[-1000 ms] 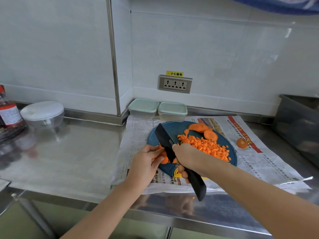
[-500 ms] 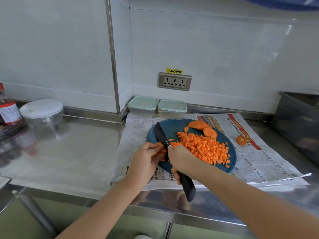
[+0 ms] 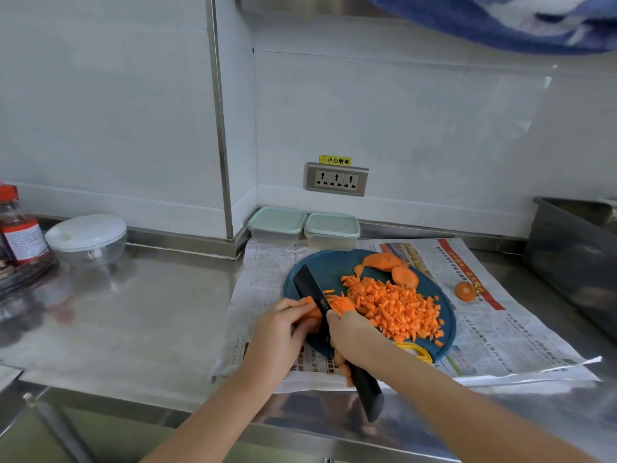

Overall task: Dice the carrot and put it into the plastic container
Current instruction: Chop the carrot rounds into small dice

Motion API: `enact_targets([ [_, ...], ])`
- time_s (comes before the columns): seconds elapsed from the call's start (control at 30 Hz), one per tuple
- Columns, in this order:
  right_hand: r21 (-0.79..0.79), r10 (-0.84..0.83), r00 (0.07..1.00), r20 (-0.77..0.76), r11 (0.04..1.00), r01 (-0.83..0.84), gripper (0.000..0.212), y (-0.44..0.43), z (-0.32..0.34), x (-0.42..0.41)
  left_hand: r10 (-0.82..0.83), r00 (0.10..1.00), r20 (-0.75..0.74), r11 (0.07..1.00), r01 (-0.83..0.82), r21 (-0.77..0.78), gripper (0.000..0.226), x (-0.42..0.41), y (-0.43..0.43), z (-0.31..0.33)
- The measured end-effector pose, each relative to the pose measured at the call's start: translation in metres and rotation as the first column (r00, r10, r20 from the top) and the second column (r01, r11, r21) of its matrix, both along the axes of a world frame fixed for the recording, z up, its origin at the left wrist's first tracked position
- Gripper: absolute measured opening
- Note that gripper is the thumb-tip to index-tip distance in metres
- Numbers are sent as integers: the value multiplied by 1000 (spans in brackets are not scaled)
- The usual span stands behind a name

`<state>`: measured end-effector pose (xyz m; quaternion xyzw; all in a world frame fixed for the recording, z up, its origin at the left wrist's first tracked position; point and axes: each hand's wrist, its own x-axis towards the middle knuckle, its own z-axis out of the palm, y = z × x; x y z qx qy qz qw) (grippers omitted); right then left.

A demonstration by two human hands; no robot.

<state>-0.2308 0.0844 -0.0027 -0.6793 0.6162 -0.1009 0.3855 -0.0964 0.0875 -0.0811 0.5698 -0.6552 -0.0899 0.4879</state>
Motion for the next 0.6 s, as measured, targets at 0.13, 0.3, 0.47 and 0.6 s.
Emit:
enact_targets([
  [0.13,165,-93,988,126,984,71,44,-1,13,-14,-8,1000,-13,1000,8,17,32,-1,4,3],
  [0.3,159,-78,978,193,986,47,47,-4,28,-23,5,1000,-16,999,-4,49,29,-3,4,4],
  [0.47,179,-35,988,148,984,8,49,-9,32,-18,38,999,31,999,-38,18,28,-3,6,5],
  [0.6,247,-52,991,120,969,21,53,-12,30,-15,45,999,25,999,-45,15,29,-2,5,4],
])
